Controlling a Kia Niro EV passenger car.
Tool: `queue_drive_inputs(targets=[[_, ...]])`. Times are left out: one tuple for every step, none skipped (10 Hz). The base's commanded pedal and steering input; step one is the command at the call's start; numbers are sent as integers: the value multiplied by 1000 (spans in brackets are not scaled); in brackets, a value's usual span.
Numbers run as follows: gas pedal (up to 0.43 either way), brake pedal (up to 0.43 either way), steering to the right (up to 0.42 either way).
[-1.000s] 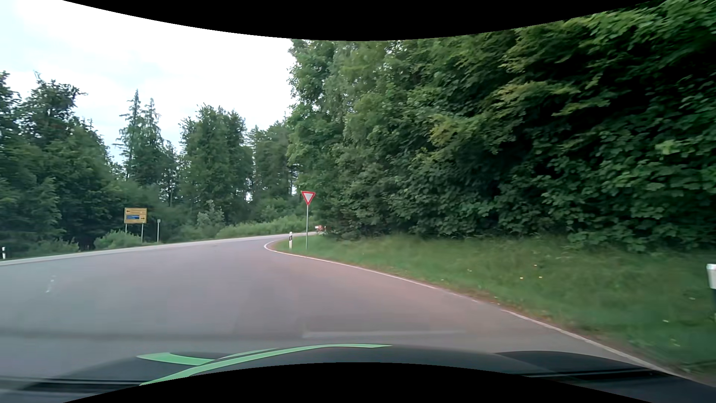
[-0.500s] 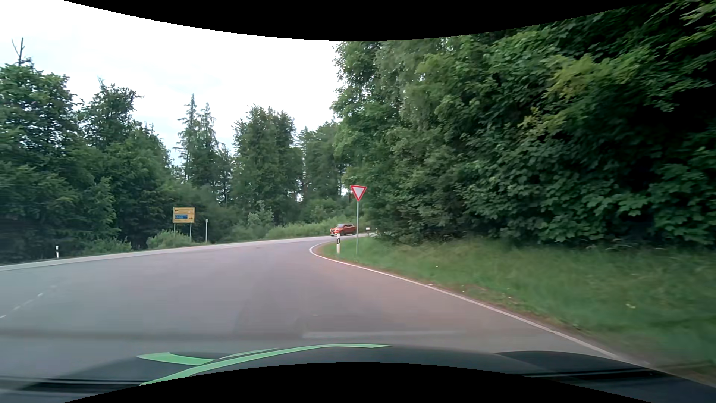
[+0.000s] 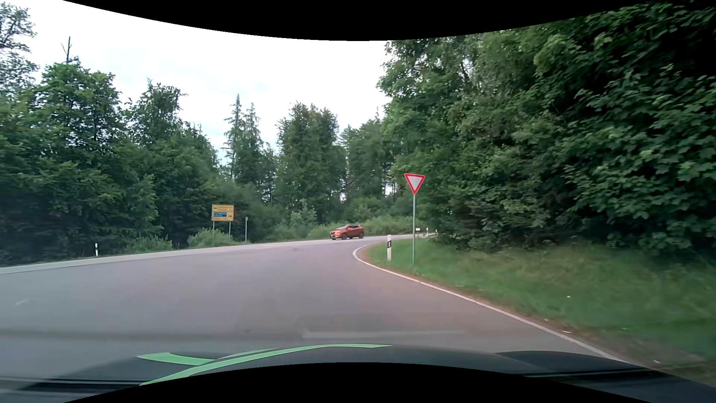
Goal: Follow the waypoints while adhering to traffic rules and regulations
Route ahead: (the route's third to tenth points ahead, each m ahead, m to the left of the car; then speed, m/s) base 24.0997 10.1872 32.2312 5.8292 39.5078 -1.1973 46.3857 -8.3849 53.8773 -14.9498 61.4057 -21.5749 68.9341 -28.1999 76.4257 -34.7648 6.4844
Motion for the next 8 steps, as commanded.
queue_drive_inputs(targets=[[0,6,-128],[0,6,-118],[0,6,-109],[0,6,-101],[0,12,-97],[0,6,-95],[0,12,-88],[0,12,-76]])
